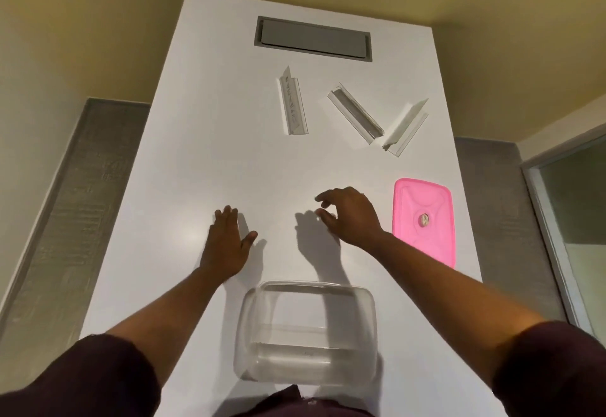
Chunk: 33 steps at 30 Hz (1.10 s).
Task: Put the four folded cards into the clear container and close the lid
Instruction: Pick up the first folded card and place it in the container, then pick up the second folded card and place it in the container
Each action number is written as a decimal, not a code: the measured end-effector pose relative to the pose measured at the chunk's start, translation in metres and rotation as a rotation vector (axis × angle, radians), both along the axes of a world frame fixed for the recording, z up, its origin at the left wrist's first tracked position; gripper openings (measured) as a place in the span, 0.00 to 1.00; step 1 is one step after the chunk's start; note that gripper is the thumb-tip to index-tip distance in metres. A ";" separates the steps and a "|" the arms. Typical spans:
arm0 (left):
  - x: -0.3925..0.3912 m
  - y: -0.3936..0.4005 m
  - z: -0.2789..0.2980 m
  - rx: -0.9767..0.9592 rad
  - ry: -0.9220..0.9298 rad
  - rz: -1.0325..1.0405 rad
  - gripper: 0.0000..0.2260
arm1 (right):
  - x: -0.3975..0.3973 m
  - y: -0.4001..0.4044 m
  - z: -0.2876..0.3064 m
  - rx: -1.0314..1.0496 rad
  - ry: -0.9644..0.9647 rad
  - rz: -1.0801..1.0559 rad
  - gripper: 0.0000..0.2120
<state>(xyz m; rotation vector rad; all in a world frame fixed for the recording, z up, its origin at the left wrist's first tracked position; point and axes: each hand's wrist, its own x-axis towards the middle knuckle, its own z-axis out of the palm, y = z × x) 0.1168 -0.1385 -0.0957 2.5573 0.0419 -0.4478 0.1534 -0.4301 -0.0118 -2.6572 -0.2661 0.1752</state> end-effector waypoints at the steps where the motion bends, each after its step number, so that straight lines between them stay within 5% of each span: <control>1: 0.006 0.005 -0.006 0.057 -0.002 -0.038 0.35 | 0.015 0.002 -0.004 0.013 0.024 -0.011 0.13; 11: 0.003 0.024 -0.046 0.333 0.026 -0.152 0.36 | 0.172 0.026 -0.030 0.381 0.329 -0.474 0.05; 17: 0.002 0.024 -0.051 0.244 0.024 -0.146 0.35 | 0.233 0.041 -0.046 0.324 0.287 -0.531 0.17; 28: 0.000 0.022 -0.048 0.250 0.013 -0.126 0.35 | 0.254 0.057 -0.056 0.367 0.277 -0.619 0.06; 33: 0.001 0.024 -0.048 0.275 0.046 -0.131 0.35 | 0.221 0.054 -0.036 0.592 0.316 -0.728 0.06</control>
